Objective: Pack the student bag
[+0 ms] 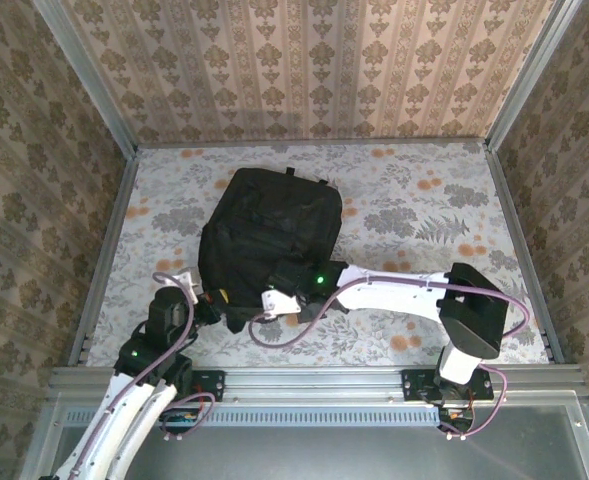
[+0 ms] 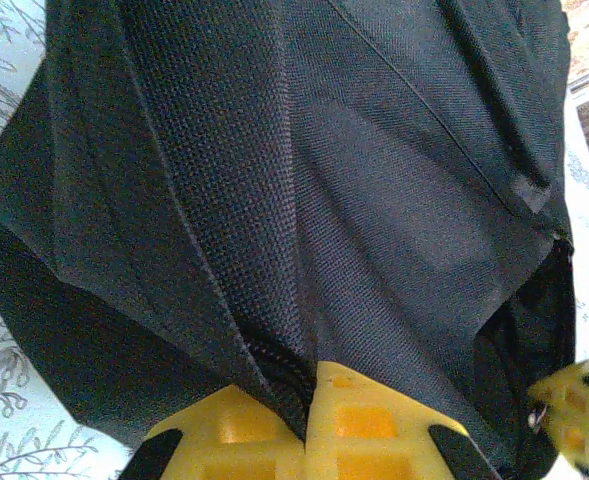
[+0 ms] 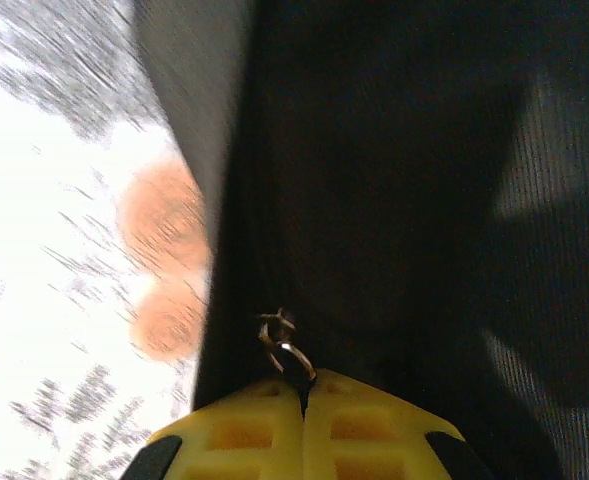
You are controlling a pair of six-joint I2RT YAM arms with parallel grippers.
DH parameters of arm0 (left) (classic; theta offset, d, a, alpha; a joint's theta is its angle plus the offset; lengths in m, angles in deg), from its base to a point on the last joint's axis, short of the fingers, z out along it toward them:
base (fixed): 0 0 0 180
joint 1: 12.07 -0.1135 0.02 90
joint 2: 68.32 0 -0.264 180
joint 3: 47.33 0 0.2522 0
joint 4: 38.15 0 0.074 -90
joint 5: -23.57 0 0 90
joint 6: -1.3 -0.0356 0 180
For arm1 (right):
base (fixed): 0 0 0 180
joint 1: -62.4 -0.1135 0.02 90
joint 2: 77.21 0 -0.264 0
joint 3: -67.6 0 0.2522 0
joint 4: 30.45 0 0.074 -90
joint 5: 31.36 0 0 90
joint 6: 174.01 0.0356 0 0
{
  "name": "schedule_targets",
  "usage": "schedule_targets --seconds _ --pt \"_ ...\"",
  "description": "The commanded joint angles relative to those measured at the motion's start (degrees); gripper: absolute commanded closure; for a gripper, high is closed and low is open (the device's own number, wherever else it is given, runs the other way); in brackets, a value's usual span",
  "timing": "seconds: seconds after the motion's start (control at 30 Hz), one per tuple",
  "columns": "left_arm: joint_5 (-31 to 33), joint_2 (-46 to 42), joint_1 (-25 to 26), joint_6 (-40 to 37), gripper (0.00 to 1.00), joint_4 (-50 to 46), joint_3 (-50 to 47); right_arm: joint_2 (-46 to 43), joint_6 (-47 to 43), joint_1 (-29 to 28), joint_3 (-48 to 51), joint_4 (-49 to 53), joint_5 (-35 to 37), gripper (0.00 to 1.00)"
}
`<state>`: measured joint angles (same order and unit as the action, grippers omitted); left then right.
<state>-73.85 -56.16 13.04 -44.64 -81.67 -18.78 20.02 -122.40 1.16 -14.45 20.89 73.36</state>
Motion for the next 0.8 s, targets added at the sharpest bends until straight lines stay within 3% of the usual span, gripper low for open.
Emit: schedule_targets --seconds 0.0,0.17,0.3,0.43,0.47,0.53,0.6,0.77 --pt "7.4 -0.6 -0.5 -3.6 1.0 -1.2 3.1 0.7 1.9 6.8 1.2 7.0 9.5 1.0" --pt "7.5 -0.5 -0.1 -3.7 1.0 -1.6 3.0 3.6 6.7 16.7 -2.2 4.2 16.9 1.0" --pt "5.0 1.3 0.2 -3.5 1.0 0.5 2.4 4.2 11.6 20.0 -5.6 4.6 17.6 1.0" --pt "-3.1 8.3 0.7 -2.7 1.0 9.9 0.9 -2.3 10.1 16.7 -1.1 -0.1 8.2 0.59" --pt "-4.8 11.1 3.0 -3.2 1.0 12.5 1.1 -5.4 9.2 15.3 1.6 -2.7 5.5 0.5" --pt "-6.1 17.0 5.7 -5.1 1.0 15.1 2.8 -11.1 9.4 13.4 5.4 -6.4 1.6 0.43" --pt "-6.6 22.4 9.4 -7.9 1.0 17.6 4.9 -16.9 12.1 13.3 8.0 -9.8 -4.5 0.42" --pt "-3.1 35.9 20.7 -14.0 1.0 22.0 11.0 -33.2 25.2 16.0 17.0 -23.4 -12.9 0.24"
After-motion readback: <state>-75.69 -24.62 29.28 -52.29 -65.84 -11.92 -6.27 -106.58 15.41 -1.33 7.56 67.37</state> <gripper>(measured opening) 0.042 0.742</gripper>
